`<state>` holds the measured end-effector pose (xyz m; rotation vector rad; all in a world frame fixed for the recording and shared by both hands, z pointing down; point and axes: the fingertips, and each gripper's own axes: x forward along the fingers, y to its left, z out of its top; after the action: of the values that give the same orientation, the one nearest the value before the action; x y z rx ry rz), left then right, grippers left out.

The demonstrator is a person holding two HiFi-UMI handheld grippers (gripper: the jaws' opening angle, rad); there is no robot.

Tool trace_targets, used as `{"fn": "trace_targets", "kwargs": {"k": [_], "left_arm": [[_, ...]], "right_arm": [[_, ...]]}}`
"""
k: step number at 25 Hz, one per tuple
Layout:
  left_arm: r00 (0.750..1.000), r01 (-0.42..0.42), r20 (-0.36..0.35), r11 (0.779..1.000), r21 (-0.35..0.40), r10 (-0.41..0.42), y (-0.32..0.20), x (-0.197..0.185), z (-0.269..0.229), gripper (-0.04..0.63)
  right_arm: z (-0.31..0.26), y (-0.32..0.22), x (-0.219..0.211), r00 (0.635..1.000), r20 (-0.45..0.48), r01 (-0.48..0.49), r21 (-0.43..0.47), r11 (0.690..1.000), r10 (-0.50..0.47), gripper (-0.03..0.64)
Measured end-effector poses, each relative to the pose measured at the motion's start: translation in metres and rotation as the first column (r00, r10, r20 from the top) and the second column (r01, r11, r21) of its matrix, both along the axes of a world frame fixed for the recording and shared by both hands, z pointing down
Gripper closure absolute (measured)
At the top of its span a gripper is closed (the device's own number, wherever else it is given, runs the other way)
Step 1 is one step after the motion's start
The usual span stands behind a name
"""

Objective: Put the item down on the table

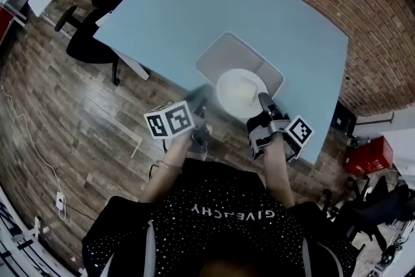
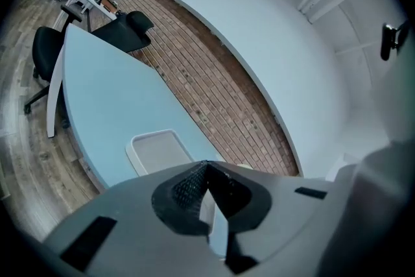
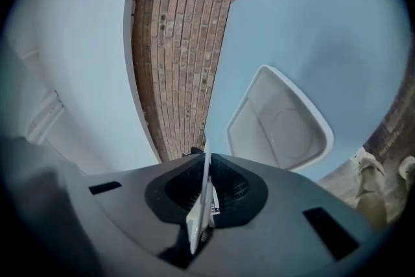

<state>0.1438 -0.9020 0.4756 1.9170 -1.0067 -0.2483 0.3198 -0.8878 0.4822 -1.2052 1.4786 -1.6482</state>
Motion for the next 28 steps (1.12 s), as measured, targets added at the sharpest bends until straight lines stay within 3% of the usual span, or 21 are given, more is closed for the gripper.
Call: {"fn": "trace_targets", "kwargs": {"k": [3, 9, 18, 24, 28], "left_arm": [[1.0, -0.008, 0.011, 1.0, 0.004, 0.008, -0.038, -0.003, 0.008, 0.586], [0.999, -0.035, 0.013, 0.999, -0.016, 0.035, -0.098, -0.008, 0.025, 0.586], [0.997, -0.069, 0.031, 0.997, -0.046, 0.071, -0.144, -0.001, 0.054, 0.586], [0.997, -0.079, 0.003, 0.994, -0.08, 0.079, -0.142, 0.008, 0.06, 0.586], [0.996, -0.086, 0.014, 0.993, -0.076, 0.088, -0.14, 0.011, 0.058, 0.586]], "right_arm": [[0.008, -0.037, 0.001, 1.0, -0.002, -0.018, -0.002, 1.0, 0.018, 0.591], [0.037, -0.105, 0.001, 0.995, -0.092, -0.051, -0.026, 0.998, 0.048, 0.589], [0.088, -0.165, -0.004, 0.974, -0.225, -0.043, -0.071, 0.997, 0.027, 0.589], [0.102, -0.185, -0.01, 0.929, -0.369, 0.009, -0.089, 0.996, -0.042, 0.589], [0.115, -0.187, -0.015, 0.849, -0.504, 0.067, -0.193, 0.979, -0.157, 0.579]]}}
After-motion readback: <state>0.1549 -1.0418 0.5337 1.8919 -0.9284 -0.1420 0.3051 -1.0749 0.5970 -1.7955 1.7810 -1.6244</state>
